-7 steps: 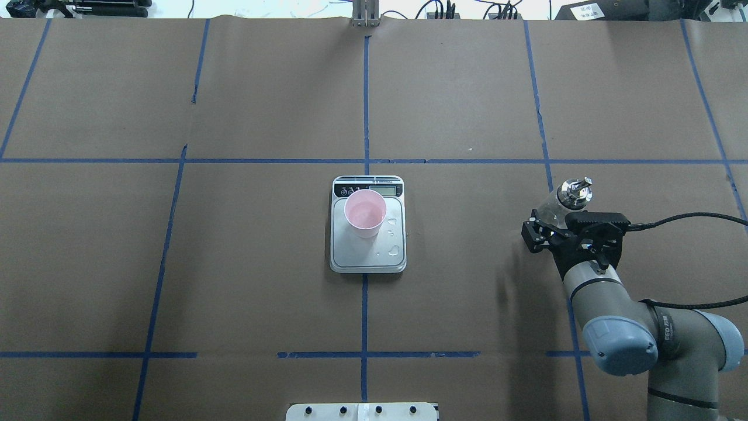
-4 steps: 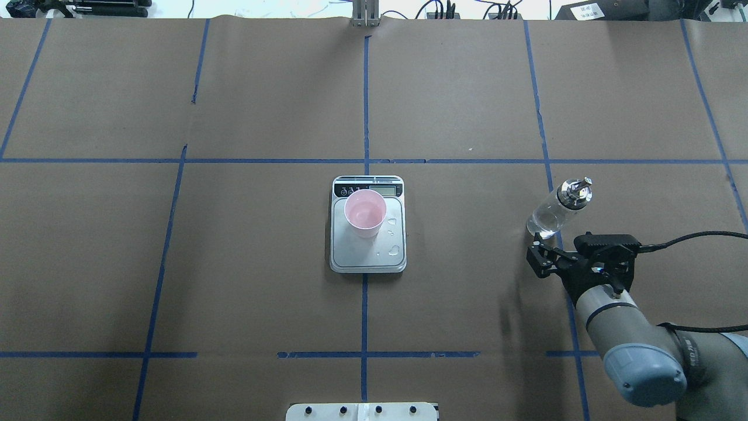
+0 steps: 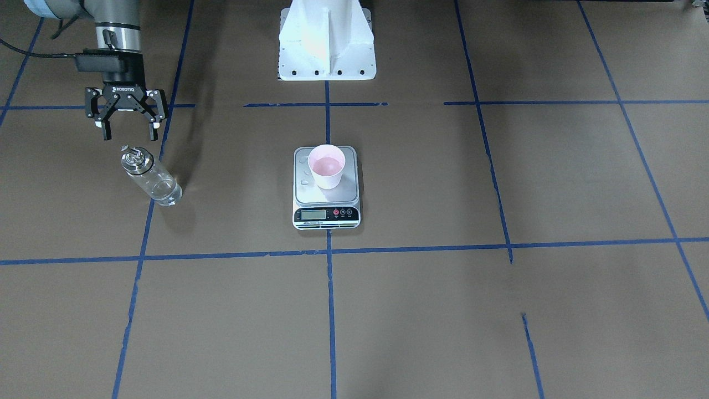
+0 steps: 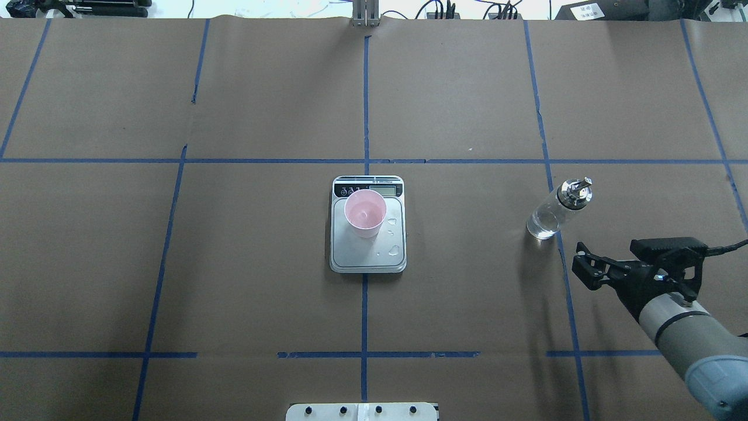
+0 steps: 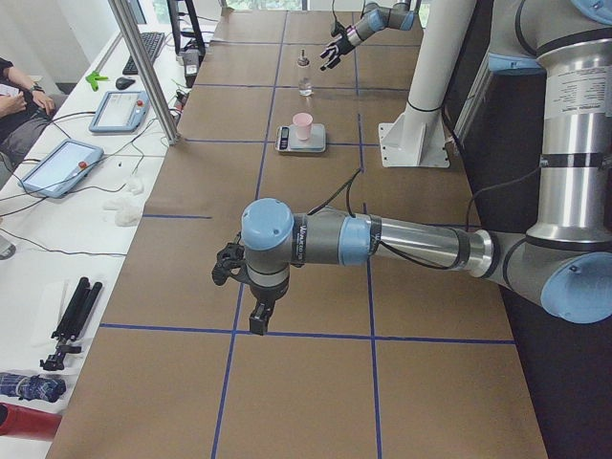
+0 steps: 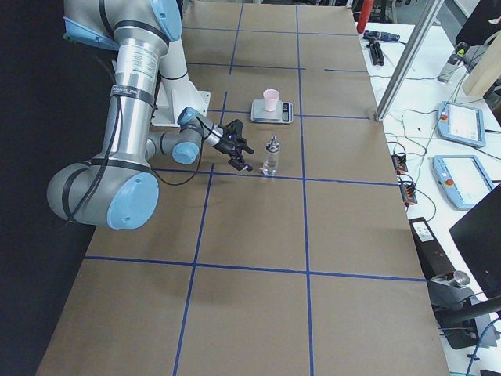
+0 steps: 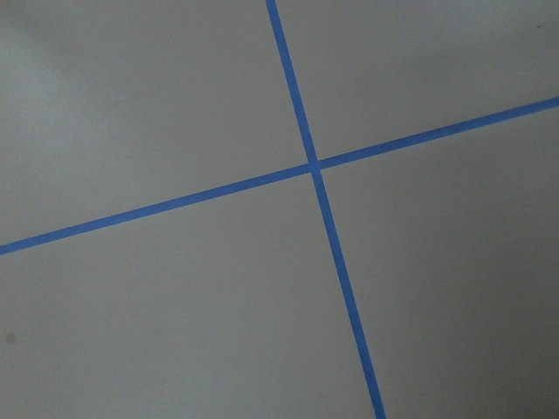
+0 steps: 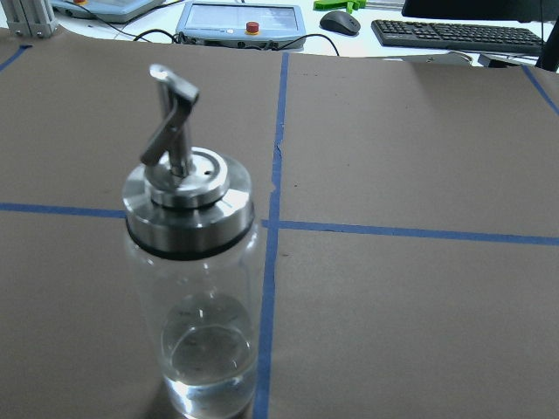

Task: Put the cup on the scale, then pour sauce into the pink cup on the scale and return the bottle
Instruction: 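Open the right gripper and withdraw it from the bottle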

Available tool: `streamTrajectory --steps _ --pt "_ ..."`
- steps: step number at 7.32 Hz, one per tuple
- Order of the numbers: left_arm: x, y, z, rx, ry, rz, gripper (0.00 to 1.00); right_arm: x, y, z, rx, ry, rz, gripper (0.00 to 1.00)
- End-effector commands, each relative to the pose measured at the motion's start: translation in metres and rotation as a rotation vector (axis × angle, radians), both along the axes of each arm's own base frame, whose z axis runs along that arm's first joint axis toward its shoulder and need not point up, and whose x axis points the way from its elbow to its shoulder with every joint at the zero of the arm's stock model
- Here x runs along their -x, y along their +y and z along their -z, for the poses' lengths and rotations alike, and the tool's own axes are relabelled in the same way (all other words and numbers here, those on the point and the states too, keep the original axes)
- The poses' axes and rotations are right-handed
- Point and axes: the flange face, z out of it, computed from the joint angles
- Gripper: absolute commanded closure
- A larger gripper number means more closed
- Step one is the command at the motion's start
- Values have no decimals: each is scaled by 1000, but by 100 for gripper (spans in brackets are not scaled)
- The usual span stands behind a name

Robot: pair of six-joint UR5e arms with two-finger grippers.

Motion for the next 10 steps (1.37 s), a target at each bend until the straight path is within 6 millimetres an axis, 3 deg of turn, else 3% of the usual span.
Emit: streamTrajectory --steps 1,3,4,6,7,8,9,10 --pt "0 0 0 -1 0 0 0 -39 -5 -16 -30 32 101 0" --pt "0 0 1 -2 0 0 0 -98 -60 -50 65 79 164 0" --pt "0 0 1 -4 0 0 0 -151 -92 -86 65 131 242 0" --pt "0 0 4 -8 -1 0 0 -284 -141 -154 135 65 375 0" --pt "0 0 4 -10 -1 0 0 -329 -167 -172 178 39 431 0" --pt "0 0 4 -10 -1 0 0 -361 -188 -171 235 90 478 0" --pt "1 0 4 -8 -1 2 0 -392 -232 -143 409 40 448 0" --pt "1 1 4 -9 -1 0 0 -405 -238 -142 551 12 445 0"
